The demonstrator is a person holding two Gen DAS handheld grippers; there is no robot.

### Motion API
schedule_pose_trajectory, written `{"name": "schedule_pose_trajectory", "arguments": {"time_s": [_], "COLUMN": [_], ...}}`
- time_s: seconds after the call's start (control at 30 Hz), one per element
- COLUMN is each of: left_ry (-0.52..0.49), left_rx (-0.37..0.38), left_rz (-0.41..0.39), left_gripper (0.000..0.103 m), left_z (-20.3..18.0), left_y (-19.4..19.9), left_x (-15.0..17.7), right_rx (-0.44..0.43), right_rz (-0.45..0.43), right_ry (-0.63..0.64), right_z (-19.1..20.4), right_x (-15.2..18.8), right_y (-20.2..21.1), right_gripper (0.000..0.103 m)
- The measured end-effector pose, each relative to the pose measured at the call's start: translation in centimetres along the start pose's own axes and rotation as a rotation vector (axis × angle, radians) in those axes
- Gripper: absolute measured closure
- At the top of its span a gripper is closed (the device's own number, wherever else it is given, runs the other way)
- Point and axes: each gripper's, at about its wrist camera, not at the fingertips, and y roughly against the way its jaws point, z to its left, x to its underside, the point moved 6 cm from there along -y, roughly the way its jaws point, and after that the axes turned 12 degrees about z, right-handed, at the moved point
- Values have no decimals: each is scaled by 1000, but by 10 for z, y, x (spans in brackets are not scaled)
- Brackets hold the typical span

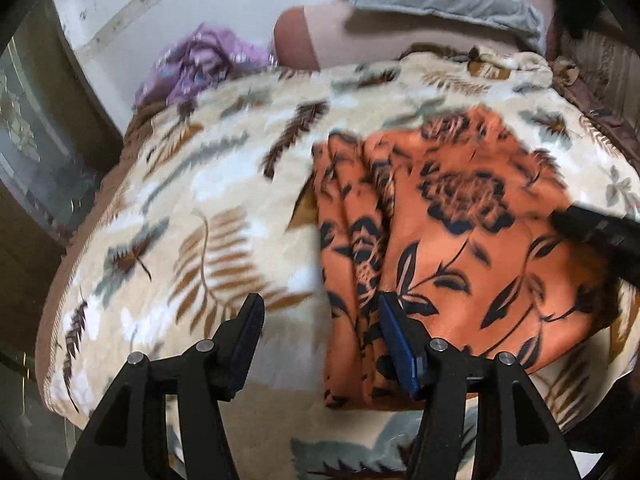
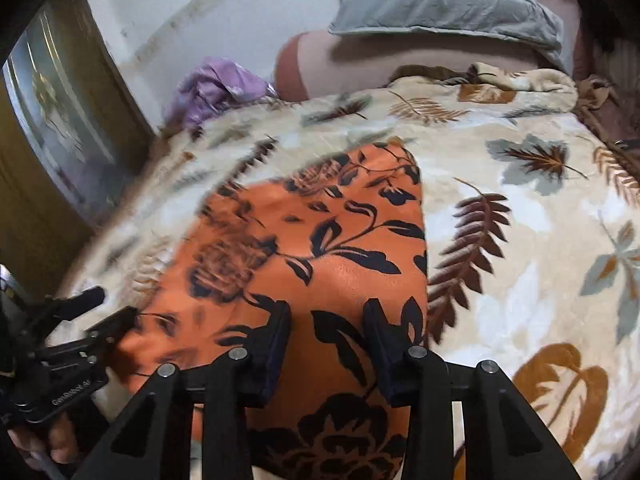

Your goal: Fold small clothes

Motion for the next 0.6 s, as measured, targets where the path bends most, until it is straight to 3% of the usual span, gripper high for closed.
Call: {"name": "schedule_pose_trajectory", "arguments": {"time_s": [0.1,0.2,0.23,0.3,0.33,0.43,0.6], "left_ry": [29,39,42,54,61,71,88], "left_rx": [39,36,32,21,16,17,22], "left_rz": [-25,-92,-113,-160,-183,-260,-283], "left_gripper": [43,42,40,20,18,17,17], "left_z": [7,13,15,18,20,21,23], "left_y": [16,46,56,79,88,119,145], "left_x": [0,-5,-7,-10,-11,-12,-12], "right_rx": [-38,-20,-18,-10,-5,21,48], "right_rz": [-60,-152,-179,-237,-259,-317,-336], "right_ry": [-40,-50,-49,-43,-37,-16,-13], "right_z": [-4,0,2,10,15,26,36], "right_x": [-5,-7,-6,-2,0,8,22], "right_y": [26,57,68,93,104,134,162], "right_gripper": [63,63,62,57,51,46,46]}}
